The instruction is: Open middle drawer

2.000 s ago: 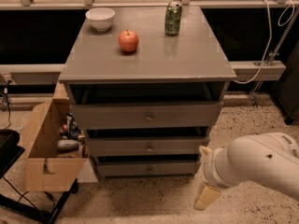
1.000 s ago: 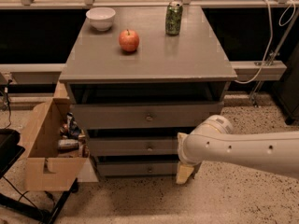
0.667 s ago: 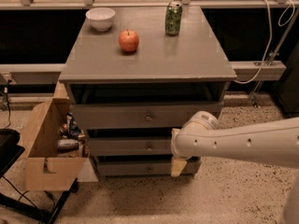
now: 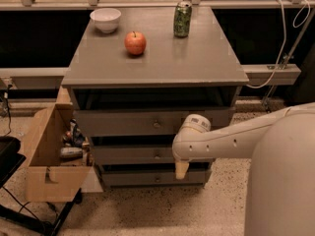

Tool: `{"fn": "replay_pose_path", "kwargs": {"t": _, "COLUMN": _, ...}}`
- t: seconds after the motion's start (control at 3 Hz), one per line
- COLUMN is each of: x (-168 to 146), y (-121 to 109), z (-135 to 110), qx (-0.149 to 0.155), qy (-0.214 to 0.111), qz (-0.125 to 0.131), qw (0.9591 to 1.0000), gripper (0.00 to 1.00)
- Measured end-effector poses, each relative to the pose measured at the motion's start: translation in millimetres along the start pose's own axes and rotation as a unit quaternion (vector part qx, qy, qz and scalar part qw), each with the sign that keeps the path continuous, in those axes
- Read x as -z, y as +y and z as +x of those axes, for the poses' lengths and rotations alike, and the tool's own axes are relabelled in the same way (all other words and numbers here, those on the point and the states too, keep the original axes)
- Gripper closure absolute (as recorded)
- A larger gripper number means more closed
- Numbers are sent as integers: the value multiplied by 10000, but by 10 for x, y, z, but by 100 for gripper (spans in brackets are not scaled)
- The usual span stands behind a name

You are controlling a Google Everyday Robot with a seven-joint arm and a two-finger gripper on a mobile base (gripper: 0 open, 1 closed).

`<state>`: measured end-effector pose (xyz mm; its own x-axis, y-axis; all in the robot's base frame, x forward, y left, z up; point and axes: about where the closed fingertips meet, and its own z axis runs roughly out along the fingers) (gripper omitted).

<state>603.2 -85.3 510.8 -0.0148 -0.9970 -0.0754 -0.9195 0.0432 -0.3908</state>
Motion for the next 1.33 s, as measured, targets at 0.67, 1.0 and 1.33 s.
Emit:
{"fn": "replay_pose_path", "kwargs": {"t": 0.67, "x": -136, "y": 176, "z": 258, "qx": -111, "qy": 389, "qz": -198, "qw": 9990, "gripper": 0}}
{"fn": "replay_pose_path", "kwargs": {"t": 1.0, "x": -180, "y": 174, "z": 221, "qx": -44, "qy": 394, "qz": -217, "qw": 9990, "gripper": 0}}
{"fn": "replay_pose_path", "kwargs": {"t": 1.33, "x": -385, "y": 169, "z": 233, "qx": -61, "qy": 333, "qz": -259, "qw": 9991, "gripper": 0}}
